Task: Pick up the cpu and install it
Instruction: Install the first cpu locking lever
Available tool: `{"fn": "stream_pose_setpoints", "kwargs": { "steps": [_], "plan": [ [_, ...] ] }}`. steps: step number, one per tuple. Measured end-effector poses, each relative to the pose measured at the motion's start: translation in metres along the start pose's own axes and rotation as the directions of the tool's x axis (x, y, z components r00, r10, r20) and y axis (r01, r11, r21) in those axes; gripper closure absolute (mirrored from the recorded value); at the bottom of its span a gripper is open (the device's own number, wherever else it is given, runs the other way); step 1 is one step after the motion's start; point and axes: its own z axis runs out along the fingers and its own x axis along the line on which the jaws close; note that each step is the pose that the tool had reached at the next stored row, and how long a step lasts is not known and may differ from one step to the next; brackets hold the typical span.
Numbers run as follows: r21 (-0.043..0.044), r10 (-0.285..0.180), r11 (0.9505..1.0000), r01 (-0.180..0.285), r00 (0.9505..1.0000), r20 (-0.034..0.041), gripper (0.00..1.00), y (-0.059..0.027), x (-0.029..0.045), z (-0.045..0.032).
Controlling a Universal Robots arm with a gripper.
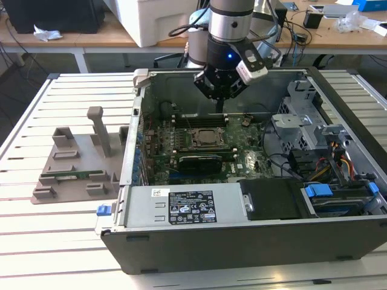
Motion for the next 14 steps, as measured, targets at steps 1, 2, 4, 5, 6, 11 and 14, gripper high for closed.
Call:
{"fn": "stream_pose_setpoints", "kwargs": {
  "steps": [1, 2, 4, 5, 6, 11, 14],
  "plan": [
    [0.0000, -0.020, 0.9998, 0.020, 0.9998, -0.0001, 0.89, 0.0000, 0.0000, 0.0000],
    [0.0001, -0.047, 0.9989, 0.047, 0.9989, -0.0003, 0.89, 0.0000, 0.0000, 0.0000],
    [0.0002, -0.105, 0.9944, 0.105, 0.9944, -0.0008, 0.89, 0.0000, 0.0000, 0.0000],
    [0.0003, -0.120, 0.9927, 0.120, 0.9927, -0.0009, 0.89, 0.0000, 0.0000, 0.0000],
    [0.0002, -0.121, 0.9927, 0.121, 0.9927, -0.0009, 0.89, 0.0000, 0.0003, 0.0000],
    [0.0002, -0.114, 0.9934, 0.114, 0.9934, -0.0008, 0.89, 0.0006, 0.0165, 0.0001],
    [0.0002, -0.114, 0.9935, 0.114, 0.9935, -0.0008, 0.89, 0.0007, 0.0221, 0.0001]
  ]
}}
